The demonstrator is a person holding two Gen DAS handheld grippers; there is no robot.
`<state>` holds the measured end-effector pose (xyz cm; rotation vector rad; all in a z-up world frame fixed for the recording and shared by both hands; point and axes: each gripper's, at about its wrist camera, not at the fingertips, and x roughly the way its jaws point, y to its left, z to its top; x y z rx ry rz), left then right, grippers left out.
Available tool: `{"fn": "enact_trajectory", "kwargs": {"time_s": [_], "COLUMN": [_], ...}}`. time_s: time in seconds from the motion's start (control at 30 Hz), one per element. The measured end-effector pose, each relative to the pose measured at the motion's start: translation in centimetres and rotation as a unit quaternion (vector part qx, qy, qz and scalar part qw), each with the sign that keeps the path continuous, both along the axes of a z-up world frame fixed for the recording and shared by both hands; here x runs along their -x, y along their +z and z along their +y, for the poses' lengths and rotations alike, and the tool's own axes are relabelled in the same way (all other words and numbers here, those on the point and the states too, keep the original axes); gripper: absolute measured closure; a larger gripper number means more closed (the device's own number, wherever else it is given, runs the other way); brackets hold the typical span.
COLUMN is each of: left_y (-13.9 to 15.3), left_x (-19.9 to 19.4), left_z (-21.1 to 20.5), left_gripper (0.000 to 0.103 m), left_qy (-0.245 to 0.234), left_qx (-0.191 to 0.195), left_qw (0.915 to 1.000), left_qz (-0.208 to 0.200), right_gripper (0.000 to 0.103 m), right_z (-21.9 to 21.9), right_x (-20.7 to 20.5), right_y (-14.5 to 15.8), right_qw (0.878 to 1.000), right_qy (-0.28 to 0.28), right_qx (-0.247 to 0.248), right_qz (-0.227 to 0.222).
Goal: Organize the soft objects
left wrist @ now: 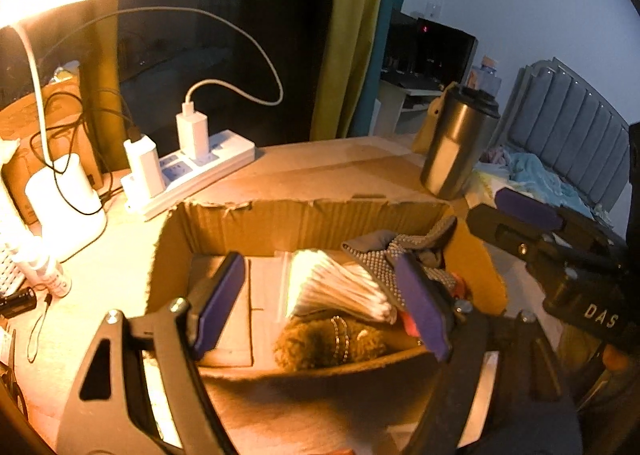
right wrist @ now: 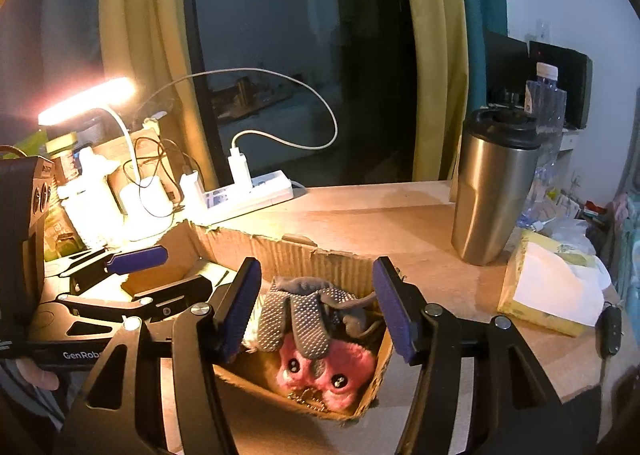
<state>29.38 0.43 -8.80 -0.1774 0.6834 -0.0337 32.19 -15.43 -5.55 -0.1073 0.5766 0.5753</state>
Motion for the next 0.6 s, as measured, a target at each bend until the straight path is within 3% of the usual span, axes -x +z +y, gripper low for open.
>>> {"fn": "enact_trajectory", "kwargs": {"time_s": [0.6], "left_y": [3.7], "left_x": [6.5], "left_z": [1.4], "left_gripper": [0.024], "left_qy": [0.009], "left_qx": [0.007], "left_qw": [0.9988], "left_qz": [-0.048], "right_gripper": [0.042], "right_z": [0.4], "right_x": [5.7], "right_y": [2.3], "right_qw": [1.000], "right_qy": [0.000], "right_qx": [0.008], "right_qz": [-0.019]}}
